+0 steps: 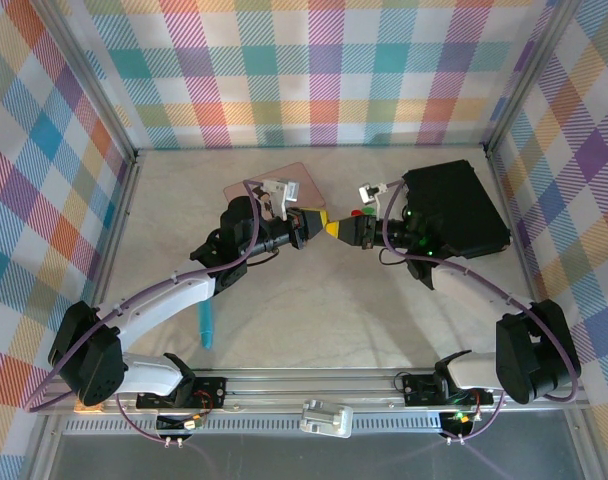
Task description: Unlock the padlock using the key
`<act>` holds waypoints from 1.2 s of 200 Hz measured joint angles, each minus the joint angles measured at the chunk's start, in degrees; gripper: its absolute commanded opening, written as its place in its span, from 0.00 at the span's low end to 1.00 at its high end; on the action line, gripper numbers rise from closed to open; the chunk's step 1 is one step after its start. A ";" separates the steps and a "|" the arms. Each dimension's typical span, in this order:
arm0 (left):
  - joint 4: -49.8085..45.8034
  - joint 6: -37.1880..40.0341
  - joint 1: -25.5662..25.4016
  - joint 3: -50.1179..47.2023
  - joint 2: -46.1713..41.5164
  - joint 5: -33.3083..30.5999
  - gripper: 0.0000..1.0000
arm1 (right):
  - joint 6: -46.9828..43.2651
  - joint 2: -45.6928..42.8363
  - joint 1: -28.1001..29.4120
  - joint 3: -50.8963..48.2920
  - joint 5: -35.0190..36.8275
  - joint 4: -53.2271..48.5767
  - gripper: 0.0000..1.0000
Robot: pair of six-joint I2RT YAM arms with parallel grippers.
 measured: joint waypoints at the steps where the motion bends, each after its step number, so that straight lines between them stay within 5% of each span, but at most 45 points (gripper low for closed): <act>1: 0.00 0.00 0.00 0.00 0.00 0.02 0.00 | 0.00 -0.02 0.00 0.00 0.00 0.02 0.27; 110: 3.21 -2.40 0.00 -1.01 0.68 0.68 0.00 | 2.56 0.96 0.07 -0.04 0.26 4.63 0.19; 137: 4.26 -3.26 0.02 -1.49 0.66 0.94 0.00 | 2.97 1.53 0.22 -0.04 0.48 5.64 0.00; 157: 4.57 -3.52 0.17 -1.75 0.66 1.01 0.00 | 3.50 2.01 0.28 -0.07 0.85 6.21 0.00; 168: 4.55 -3.85 0.28 -1.77 0.66 0.87 0.11 | 3.58 2.14 0.33 -0.15 0.94 6.43 0.00; 181: 4.46 -4.20 0.26 -1.84 0.66 0.15 0.48 | 3.41 2.14 0.42 -0.17 1.14 6.38 0.00; 191: 4.24 -4.24 0.26 -2.05 0.57 -1.18 0.66 | 2.89 2.08 0.61 -0.17 1.57 5.81 0.00; 206: 2.86 -4.37 0.33 -2.86 -0.26 -5.42 0.75 | 1.40 1.53 0.83 -0.20 3.04 2.78 0.00; 240: -3.37 -6.91 0.79 -5.92 -5.05 -20.06 0.76 | -5.38 -2.45 0.98 -0.48 10.73 -10.49 0.00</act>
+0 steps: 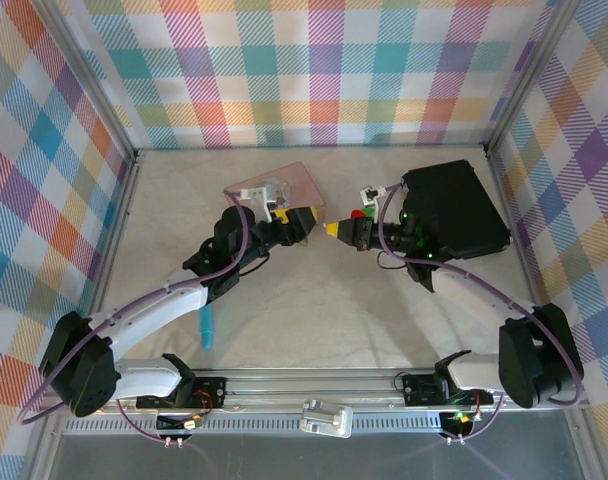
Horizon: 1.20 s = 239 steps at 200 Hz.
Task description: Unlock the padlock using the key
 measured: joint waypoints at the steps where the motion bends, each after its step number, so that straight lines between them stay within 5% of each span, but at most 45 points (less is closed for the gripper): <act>1: -0.13 -0.07 0.02 -0.04 -0.11 -0.31 0.76 | -0.17 -0.09 0.00 0.00 0.20 -0.28 0.00; 43: -4.98 -5.66 0.33 -3.43 0.11 -11.45 0.76 | -7.98 -2.86 0.00 0.00 14.82 -16.65 0.00; 86: -10.58 -8.11 -2.40 0.72 15.32 -16.79 0.78 | -12.02 -2.86 0.00 0.00 26.45 -27.74 0.00; 171: -20.48 -16.02 -6.12 20.09 39.82 -29.20 0.75 | -13.38 -7.78 0.00 -3.15 29.86 -29.79 0.00; 239: -24.41 -20.65 -5.86 28.04 49.40 -35.54 0.73 | -13.20 -7.91 0.00 -3.91 29.81 -29.27 0.00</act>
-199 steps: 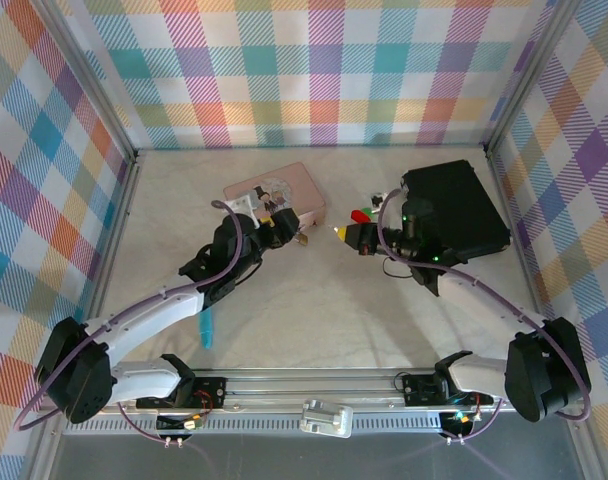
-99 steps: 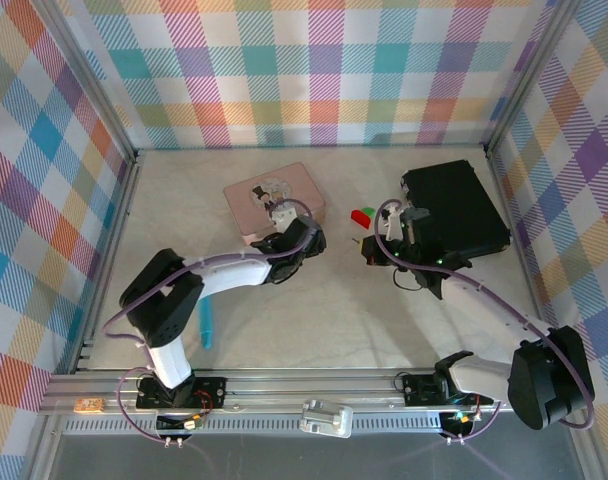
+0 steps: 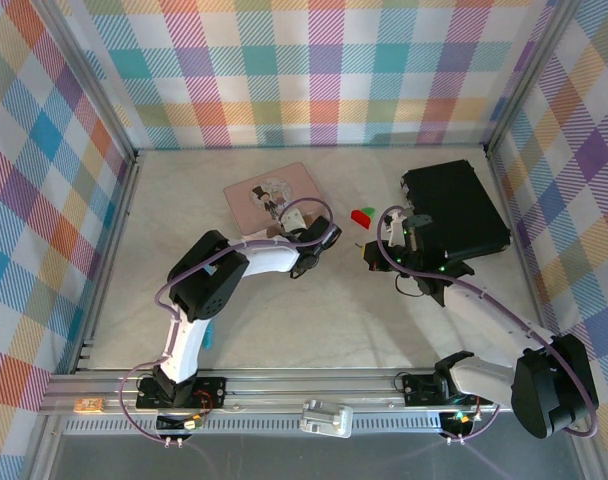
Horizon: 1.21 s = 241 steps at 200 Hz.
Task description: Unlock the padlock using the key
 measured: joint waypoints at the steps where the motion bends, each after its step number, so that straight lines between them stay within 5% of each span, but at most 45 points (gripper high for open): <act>1: 0.00 0.00 0.04 0.04 0.04 -0.04 0.73 | 0.00 0.00 0.00 0.00 0.00 0.02 0.00; 94: -0.44 0.50 2.12 4.70 4.22 -2.75 0.40 | 0.04 2.86 0.00 -0.31 -1.27 1.73 0.00; 215: 11.08 15.02 5.01 -6.45 -1.60 6.62 0.30 | 0.00 5.09 0.00 -0.63 -1.55 1.88 0.00; 241: 10.97 15.21 5.31 -5.99 -1.55 7.56 0.16 | 0.00 5.84 0.00 0.55 -2.16 1.55 0.00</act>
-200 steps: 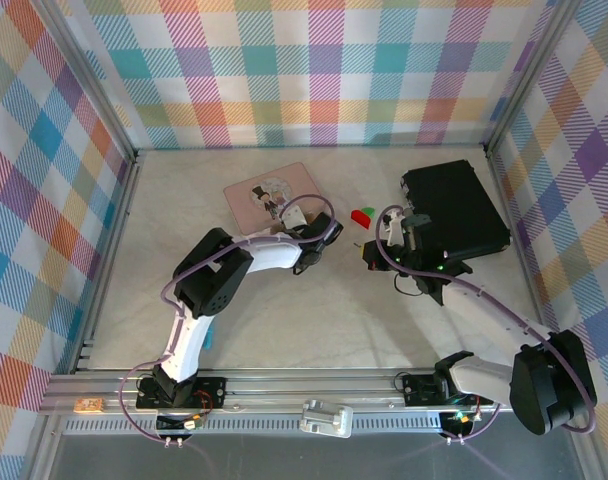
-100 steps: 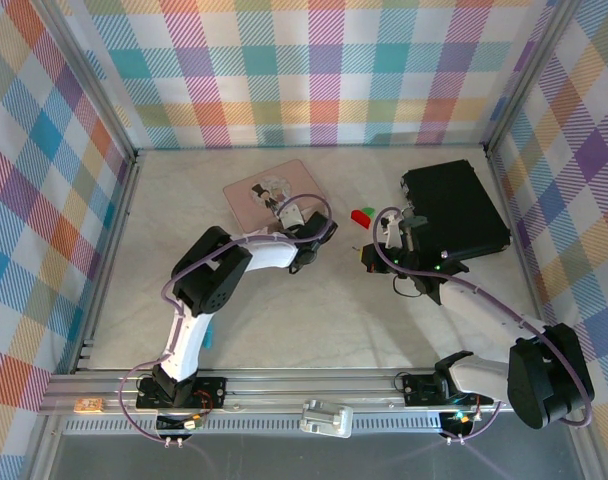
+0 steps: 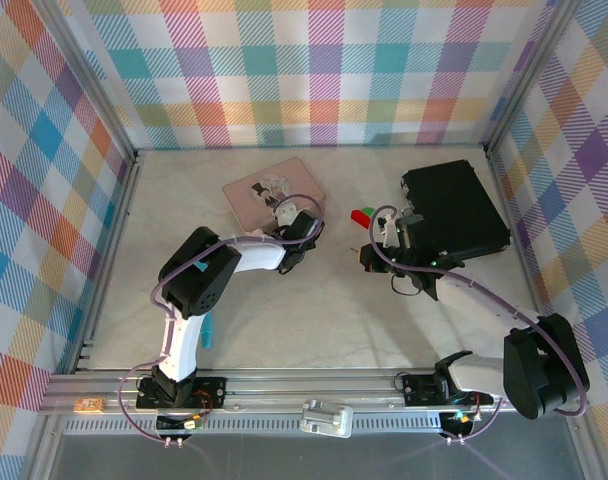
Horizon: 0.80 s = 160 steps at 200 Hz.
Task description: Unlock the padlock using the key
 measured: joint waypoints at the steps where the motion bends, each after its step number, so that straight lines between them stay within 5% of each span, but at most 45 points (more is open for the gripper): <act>1: 0.02 -0.07 0.04 0.04 0.02 0.07 0.16 | 0.00 0.00 0.00 0.04 0.00 0.00 0.00; 38: 0.31 -0.31 0.68 0.59 0.24 2.45 0.00 | 0.00 0.00 0.00 1.38 -0.44 -0.07 0.00; 160: 12.07 -9.14 7.41 -16.11 -12.26 27.85 0.00 | 5.42 7.32 0.13 1.36 -7.26 6.10 0.00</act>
